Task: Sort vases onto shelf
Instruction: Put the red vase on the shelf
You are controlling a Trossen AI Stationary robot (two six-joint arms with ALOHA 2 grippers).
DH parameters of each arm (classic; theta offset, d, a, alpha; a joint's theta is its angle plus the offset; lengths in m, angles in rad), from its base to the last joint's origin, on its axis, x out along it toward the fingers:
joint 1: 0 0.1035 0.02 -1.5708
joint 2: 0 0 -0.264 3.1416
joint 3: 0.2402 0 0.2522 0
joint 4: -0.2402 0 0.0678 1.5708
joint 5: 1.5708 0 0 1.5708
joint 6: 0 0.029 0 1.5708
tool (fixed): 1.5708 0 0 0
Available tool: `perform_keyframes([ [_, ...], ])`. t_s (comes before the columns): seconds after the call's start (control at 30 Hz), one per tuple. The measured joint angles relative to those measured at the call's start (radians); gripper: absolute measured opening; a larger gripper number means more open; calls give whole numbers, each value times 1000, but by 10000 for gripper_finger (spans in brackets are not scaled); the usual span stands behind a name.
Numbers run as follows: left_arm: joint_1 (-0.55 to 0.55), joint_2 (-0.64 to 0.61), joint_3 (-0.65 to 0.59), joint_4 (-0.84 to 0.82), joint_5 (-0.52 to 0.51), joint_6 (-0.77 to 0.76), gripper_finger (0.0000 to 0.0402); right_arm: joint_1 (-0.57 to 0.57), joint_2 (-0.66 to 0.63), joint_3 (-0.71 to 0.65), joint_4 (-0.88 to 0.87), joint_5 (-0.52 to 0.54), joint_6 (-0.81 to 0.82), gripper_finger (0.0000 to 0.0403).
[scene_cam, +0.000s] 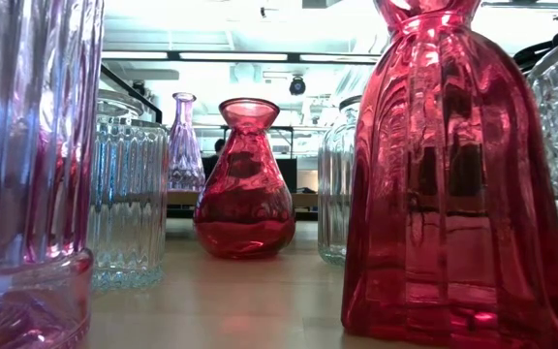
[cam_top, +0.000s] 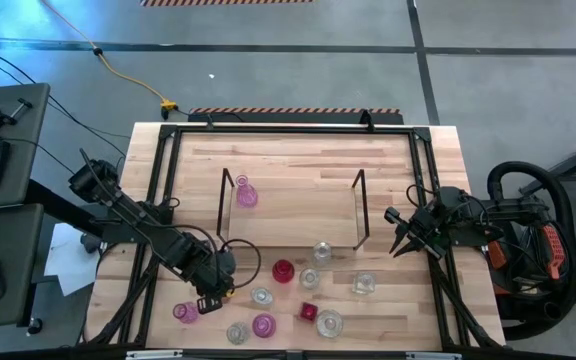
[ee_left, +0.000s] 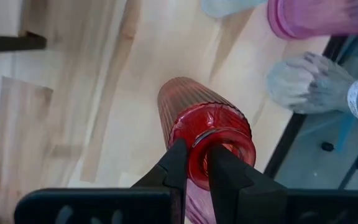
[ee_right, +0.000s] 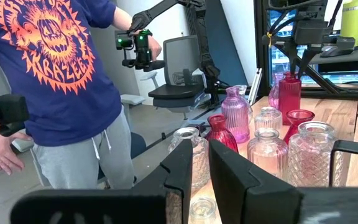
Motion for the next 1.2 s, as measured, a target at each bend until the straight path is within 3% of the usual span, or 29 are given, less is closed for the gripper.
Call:
perform_keyframes([
  [0.4, 11, -29, 31, -108, 8, -20, 26, 0, 0, 0, 0, 0, 0, 48],
  [0.67, 22, -31, 119, -180, 3, -7, 26, 0, 0, 0, 0, 0, 0, 48],
  [1.2, 188, -32, 320, -259, -55, 196, 25, 0, 0, 0, 0, 0, 0, 48],
])
